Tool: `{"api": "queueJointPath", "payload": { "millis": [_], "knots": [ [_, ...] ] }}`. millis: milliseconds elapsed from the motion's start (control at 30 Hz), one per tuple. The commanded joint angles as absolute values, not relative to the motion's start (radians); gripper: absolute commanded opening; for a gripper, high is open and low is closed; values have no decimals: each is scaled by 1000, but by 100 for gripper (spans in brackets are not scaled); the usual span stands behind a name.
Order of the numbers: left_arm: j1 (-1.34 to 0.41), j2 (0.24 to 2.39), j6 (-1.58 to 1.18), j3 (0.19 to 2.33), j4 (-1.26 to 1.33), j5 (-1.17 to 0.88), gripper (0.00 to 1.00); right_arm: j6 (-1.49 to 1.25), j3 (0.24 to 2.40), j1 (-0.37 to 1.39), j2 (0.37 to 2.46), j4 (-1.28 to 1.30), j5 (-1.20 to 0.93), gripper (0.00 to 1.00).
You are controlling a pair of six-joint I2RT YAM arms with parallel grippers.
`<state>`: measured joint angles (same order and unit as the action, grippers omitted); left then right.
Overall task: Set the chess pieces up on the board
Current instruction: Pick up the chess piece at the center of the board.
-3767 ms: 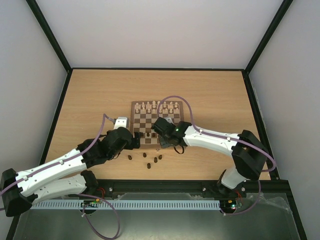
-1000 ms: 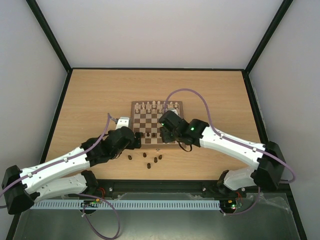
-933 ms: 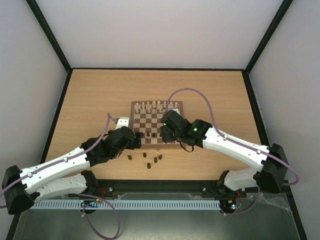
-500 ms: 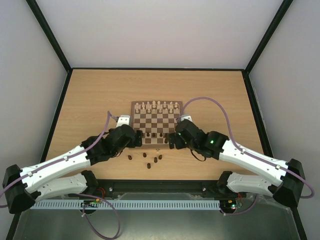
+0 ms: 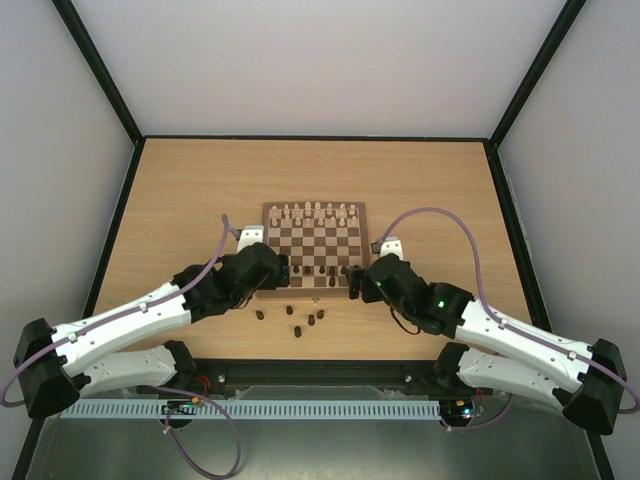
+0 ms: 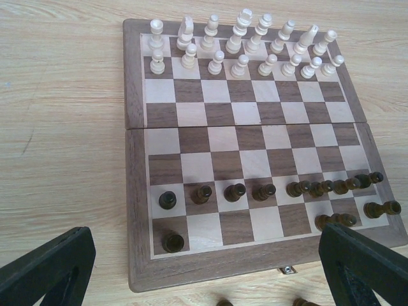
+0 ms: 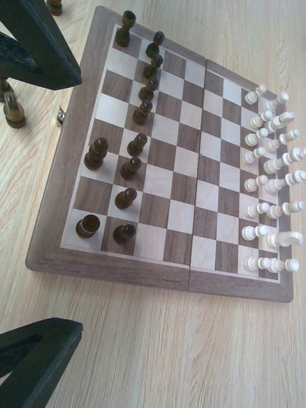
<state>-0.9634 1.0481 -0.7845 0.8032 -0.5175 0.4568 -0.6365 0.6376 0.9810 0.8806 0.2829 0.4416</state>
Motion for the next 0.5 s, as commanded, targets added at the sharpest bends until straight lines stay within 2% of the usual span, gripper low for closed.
{"api": "queueJointPath", "payload": {
  "millis": [0,267,467],
  "knots": [
    [-959,1060,-828,797,-527,493,99,-657,550,977,816,175,512,99],
    [-967,1083,-809,730,-498,415,99,-688,495,979,830,144,561,99],
    [-998,1009,-820,709,-514,354,99,-681,499,977,839,163,611,99]
  ]
}}
